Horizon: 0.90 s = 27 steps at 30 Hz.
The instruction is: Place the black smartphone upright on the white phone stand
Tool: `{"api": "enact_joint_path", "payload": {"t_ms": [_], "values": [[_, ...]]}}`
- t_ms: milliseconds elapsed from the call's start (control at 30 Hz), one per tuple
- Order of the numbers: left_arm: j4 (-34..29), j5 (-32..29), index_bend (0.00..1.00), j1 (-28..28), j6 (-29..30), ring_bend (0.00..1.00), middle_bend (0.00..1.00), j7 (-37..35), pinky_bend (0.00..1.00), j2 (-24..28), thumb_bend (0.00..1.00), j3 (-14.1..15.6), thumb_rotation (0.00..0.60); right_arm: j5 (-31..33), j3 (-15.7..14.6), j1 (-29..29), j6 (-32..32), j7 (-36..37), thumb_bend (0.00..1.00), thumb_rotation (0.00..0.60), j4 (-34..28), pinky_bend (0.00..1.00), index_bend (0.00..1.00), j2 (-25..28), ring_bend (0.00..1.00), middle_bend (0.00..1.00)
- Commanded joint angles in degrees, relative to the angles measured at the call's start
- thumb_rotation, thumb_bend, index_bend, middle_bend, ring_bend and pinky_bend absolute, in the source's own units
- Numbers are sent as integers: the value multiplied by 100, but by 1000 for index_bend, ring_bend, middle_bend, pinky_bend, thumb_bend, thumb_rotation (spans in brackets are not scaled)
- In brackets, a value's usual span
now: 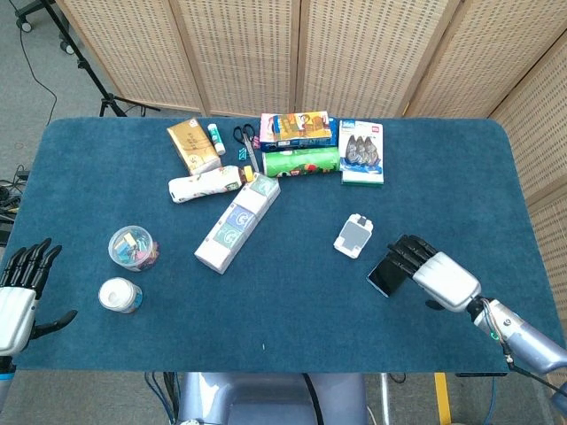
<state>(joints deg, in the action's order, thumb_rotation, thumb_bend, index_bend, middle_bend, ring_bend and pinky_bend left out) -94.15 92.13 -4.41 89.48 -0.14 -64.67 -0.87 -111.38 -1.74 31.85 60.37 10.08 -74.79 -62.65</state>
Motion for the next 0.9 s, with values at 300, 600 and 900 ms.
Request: {"api": "enact_joint_path", "payload": {"t_ms": [300,600,900], "values": [[-56,-263,0,-61,-158,0,0,168,0,-59,0,-112,600,118,-329,504,-569,689,0,600,915,0,21,-499,0,0],[-104,-398,0,-150,-309,0,0,555,0,-211,0,-167,600,113,-549,797,-812,608,0,600,1888,0,45,-1006,0,0],[-79,-437,0,-178,-347,0,0,726,0,-307,0,-176,600,94,-815,1107,-989,728,0,600,1979,0,54,-1165,0,0]]}}
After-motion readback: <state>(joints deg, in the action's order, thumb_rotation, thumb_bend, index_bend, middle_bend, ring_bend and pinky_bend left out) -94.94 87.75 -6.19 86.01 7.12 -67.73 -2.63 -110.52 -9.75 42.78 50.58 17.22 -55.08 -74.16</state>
